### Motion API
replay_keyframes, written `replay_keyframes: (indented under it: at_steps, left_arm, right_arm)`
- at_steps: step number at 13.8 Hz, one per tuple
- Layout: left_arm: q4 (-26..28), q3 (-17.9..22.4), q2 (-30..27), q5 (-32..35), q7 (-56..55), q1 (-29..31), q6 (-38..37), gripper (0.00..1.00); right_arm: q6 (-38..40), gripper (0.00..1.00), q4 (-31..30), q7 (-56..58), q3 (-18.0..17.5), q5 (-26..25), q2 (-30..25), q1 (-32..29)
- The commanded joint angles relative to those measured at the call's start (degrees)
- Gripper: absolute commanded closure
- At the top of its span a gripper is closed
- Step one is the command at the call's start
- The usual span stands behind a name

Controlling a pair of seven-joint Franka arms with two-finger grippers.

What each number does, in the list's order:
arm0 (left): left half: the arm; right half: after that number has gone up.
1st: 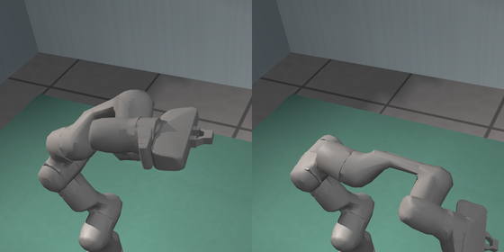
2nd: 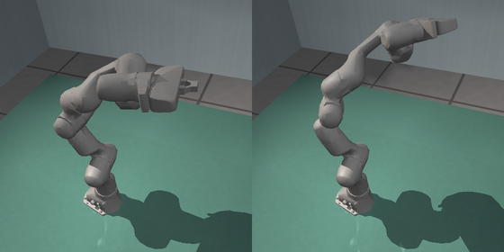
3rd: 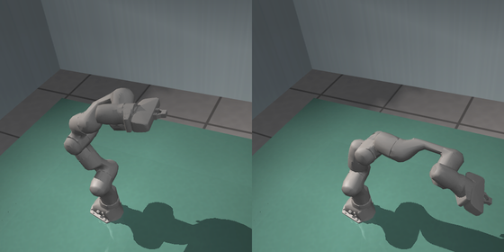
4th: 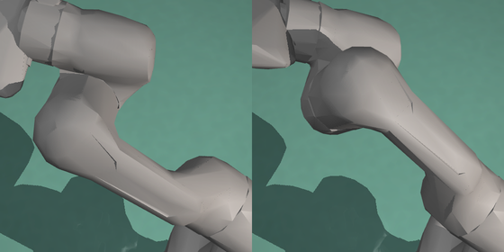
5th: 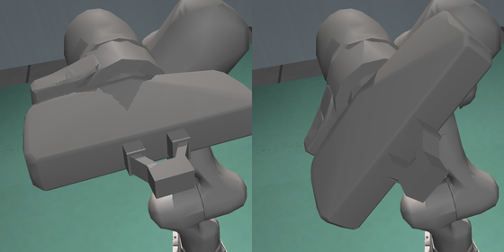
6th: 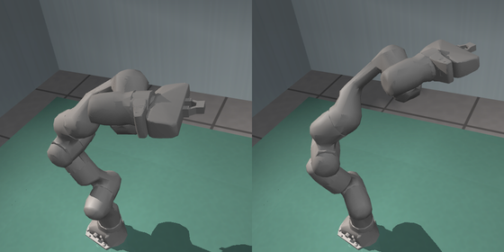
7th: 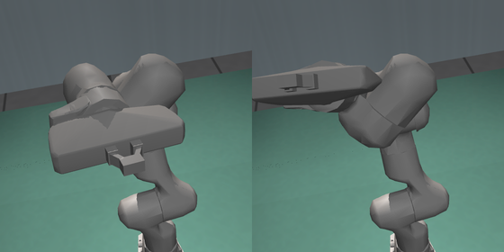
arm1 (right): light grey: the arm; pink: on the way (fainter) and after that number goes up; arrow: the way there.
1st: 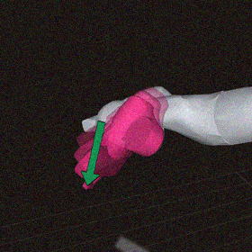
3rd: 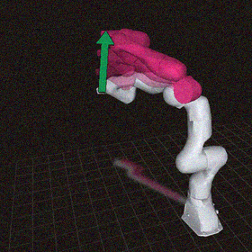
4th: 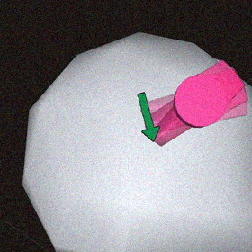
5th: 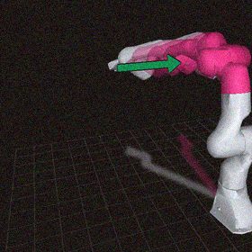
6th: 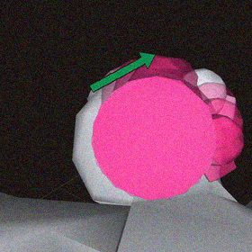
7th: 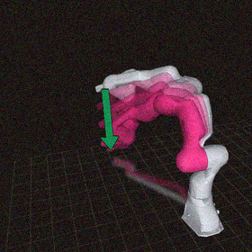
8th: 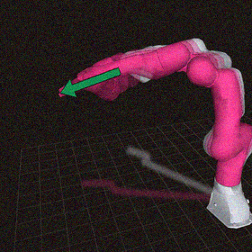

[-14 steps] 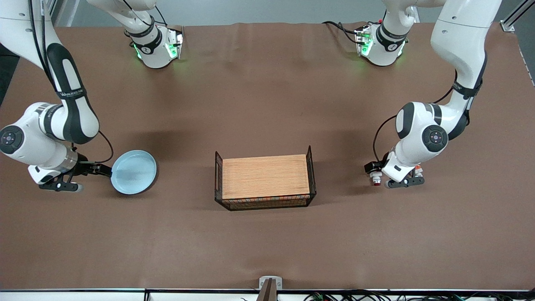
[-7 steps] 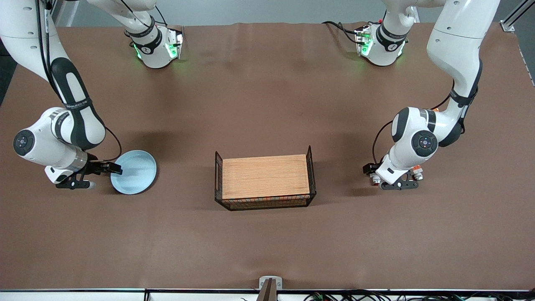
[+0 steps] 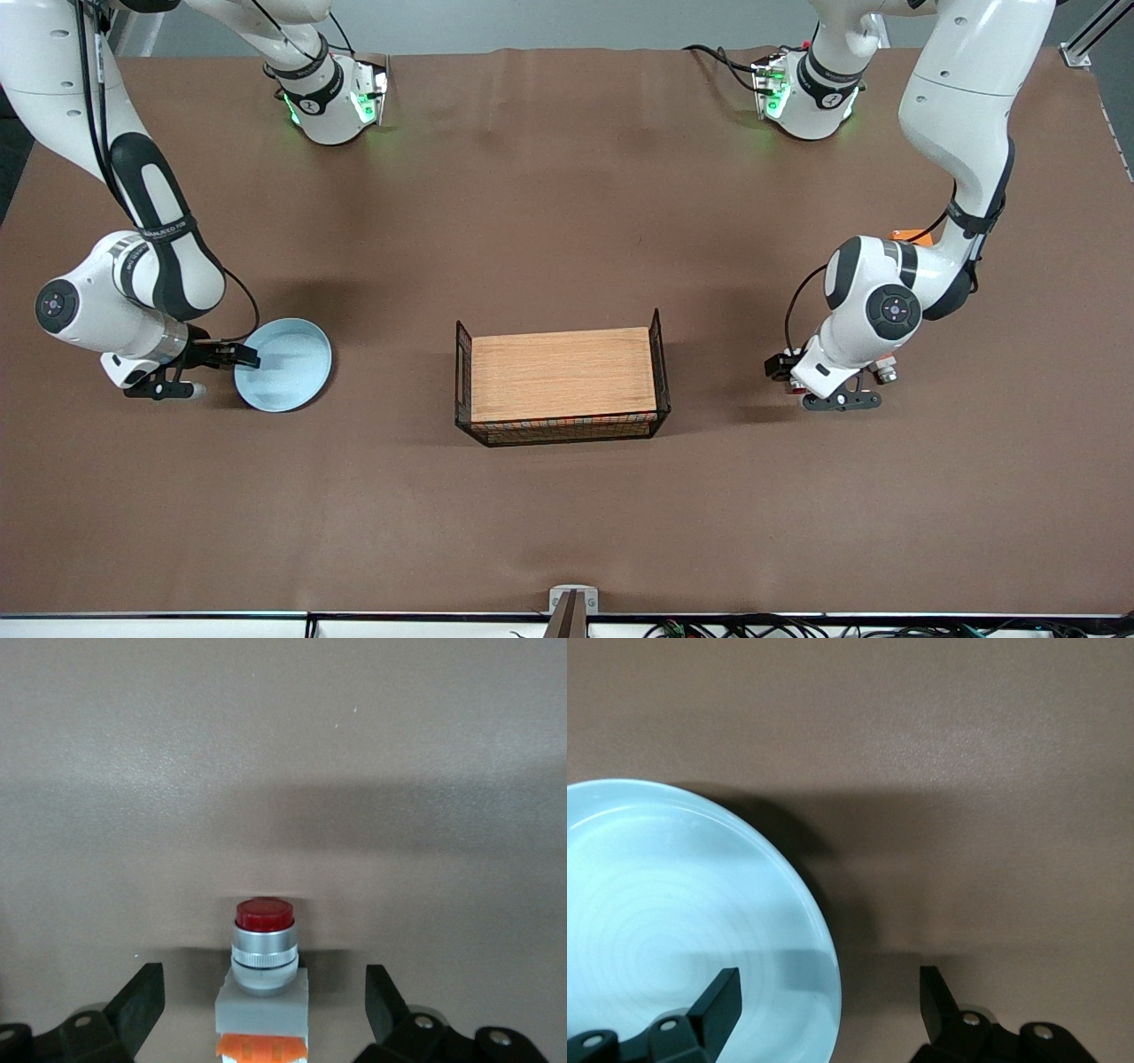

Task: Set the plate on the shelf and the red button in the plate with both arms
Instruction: 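Grasp the plate rim with the right gripper while the left gripper grasps the button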

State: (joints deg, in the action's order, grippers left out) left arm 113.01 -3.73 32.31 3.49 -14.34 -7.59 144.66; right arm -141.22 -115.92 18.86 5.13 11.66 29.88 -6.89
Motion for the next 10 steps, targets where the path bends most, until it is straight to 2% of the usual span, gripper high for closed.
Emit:
replay_keyframes:
  at_steps: [1, 3, 5, 7, 8, 10]
  left_arm:
    - [-0.68, -0.23, 0.39, 1.08, 0.10, -0.15, 0.53, 0.01]
    - [-0.68, -0.41, 0.39, 0.73, 0.01, 0.03, 0.45, 0.05]
    - [-0.59, -0.49, 0.39, 0.73, 0.10, 0.03, 0.45, 0.14]
    - [-0.59, -0.49, 0.48, 0.82, 0.10, 0.03, 0.45, 0.20]
    - [-0.51, -0.49, 0.48, 0.82, 0.10, 0.03, 0.45, 0.24]
    - [-0.42, -0.49, 0.48, 0.73, 0.10, -0.06, 0.45, 0.30]
  right_arm:
    - [-0.28, 0.28, -0.62, 1.01, -0.56, 1.34, -0.26, -0.32]
    - [-0.11, 0.44, -0.80, 0.83, -0.56, 1.43, -0.35, -0.14]
    - [0.25, 0.61, -0.80, 0.74, -0.56, 1.43, -0.44, -0.14]
    - [0.86, 0.87, -0.71, -0.48, -0.56, 1.43, -0.61, -0.14]
    - [1.38, 0.96, -0.63, -1.97, -0.56, 1.34, -0.88, -0.06]
    - [2.70, 1.00, -0.01, -3.30, -0.64, 1.34, -1.58, 0.38]
